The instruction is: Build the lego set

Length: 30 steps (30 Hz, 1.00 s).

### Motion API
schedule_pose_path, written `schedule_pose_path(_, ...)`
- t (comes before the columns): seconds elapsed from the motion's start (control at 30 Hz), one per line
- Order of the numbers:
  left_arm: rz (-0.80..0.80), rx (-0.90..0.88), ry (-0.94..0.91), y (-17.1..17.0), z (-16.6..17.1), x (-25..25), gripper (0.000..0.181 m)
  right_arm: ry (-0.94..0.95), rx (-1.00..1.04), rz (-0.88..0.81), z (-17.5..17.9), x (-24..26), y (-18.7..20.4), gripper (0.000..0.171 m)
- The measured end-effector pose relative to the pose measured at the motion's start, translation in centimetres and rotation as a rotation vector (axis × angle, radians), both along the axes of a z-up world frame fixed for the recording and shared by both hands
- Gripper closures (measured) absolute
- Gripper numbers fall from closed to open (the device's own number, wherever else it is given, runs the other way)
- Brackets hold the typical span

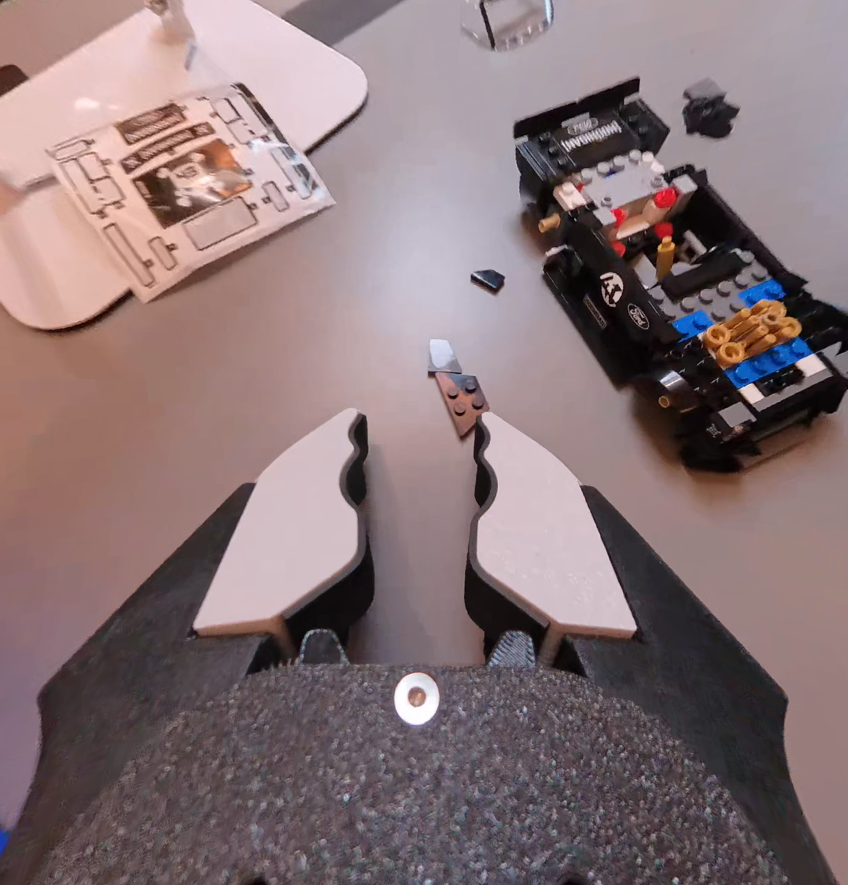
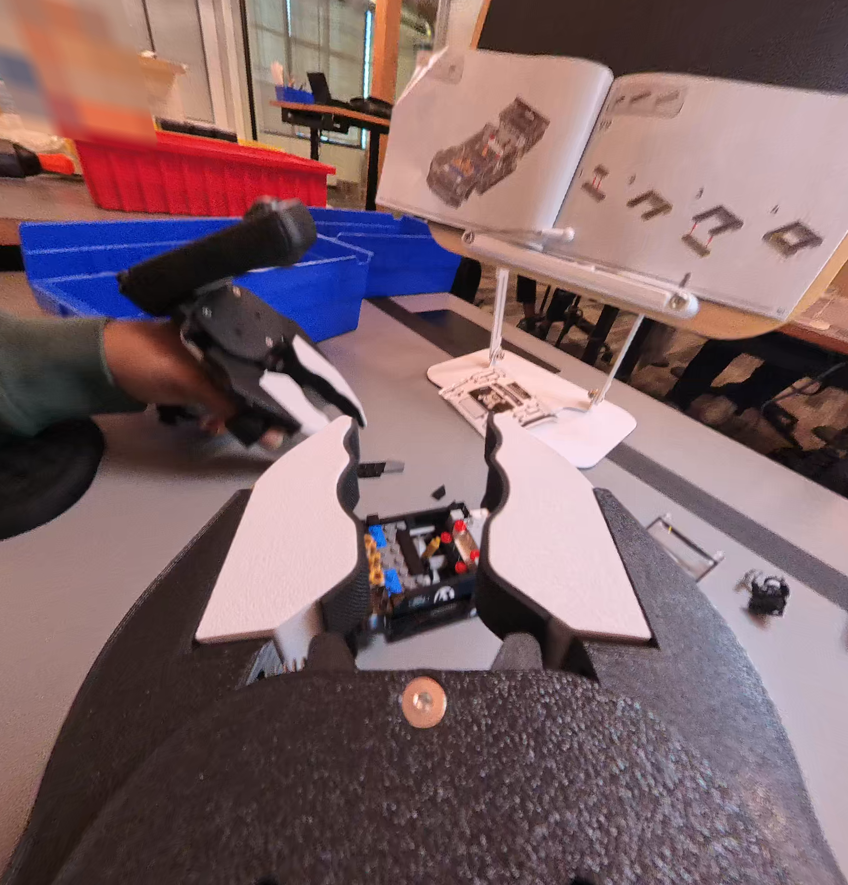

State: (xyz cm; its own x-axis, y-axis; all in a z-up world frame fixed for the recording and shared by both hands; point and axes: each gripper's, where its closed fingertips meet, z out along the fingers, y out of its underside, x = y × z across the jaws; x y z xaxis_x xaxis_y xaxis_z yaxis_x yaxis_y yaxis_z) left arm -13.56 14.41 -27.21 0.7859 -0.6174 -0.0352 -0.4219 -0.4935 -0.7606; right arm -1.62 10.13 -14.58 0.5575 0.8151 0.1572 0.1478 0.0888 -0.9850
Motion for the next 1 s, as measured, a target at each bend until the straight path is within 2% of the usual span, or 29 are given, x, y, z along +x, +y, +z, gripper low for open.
schedule_pose_path(0.13,-0.014,0.068,0.116,0.8,-0.5,1.4,0.135,0.023,-0.014,-0.003,0.2,-1.3,0.9,0.125)
schedule_pose_path(0.27,-0.026,0.053,0.115,0.5,-0.7,2.2,0.149,-0.004,-0.040,0.008,-1.3,-1.0,0.8,0.129)
schedule_pose_path(0.4,0.013,0.048,0.143,0.5,-0.8,0.8,0.163,0.003,-0.066,-0.010,-1.6,0.1,0.9,0.132)
schedule_pose_path(0.43,0.032,0.043,0.131,0.8,-0.8,0.3,0.160,0.006,-0.070,-0.016,-1.6,0.4,1.0,0.133)
schedule_pose_path(0.5,0.037,0.020,0.067,1.0,-0.6,0.0,0.133,0.018,-0.088,-0.022,-1.6,0.9,1.1,0.133)
schedule_pose_path(0.53,0.042,0.030,0.030,1.1,0.0,-0.1,0.125,0.027,-0.098,-0.023,-1.6,1.0,1.2,0.133)
schedule_pose_path(0.6,0.079,0.148,-0.071,2.1,3.1,-0.3,0.122,0.044,-0.107,-0.025,-1.4,1.3,1.2,0.133)
schedule_pose_path(0.63,0.119,0.243,-0.127,2.8,5.5,-0.7,0.126,0.049,-0.107,-0.028,-1.3,1.4,1.2,0.133)
schedule_pose_path(0.67,0.162,0.337,-0.172,3.7,8.0,-1.2,0.135,0.054,-0.106,-0.029,-1.2,1.5,1.2,0.133)
schedule_pose_path(0.77,0.319,0.521,-0.271,5.9,14.7,-3.7,0.176,0.057,-0.115,-0.025,-1.3,1.5,1.1,0.133)
schedule_pose_path(0.8,0.363,0.555,-0.299,6.7,16.3,-4.4,0.181,0.056,-0.118,-0.024,-1.3,1.5,1.0,0.134)
schedule_pose_path(0.87,0.453,0.591,-0.287,8.5,17.8,-6.0,0.181,0.054,-0.119,-0.023,-1.4,1.6,0.9,0.134)
schedule_pose_path(1.0,0.648,0.623,-0.140,12.1,17.2,-10.0,0.181,0.049,-0.104,-0.031,-1.3,1.8,0.8,0.135)
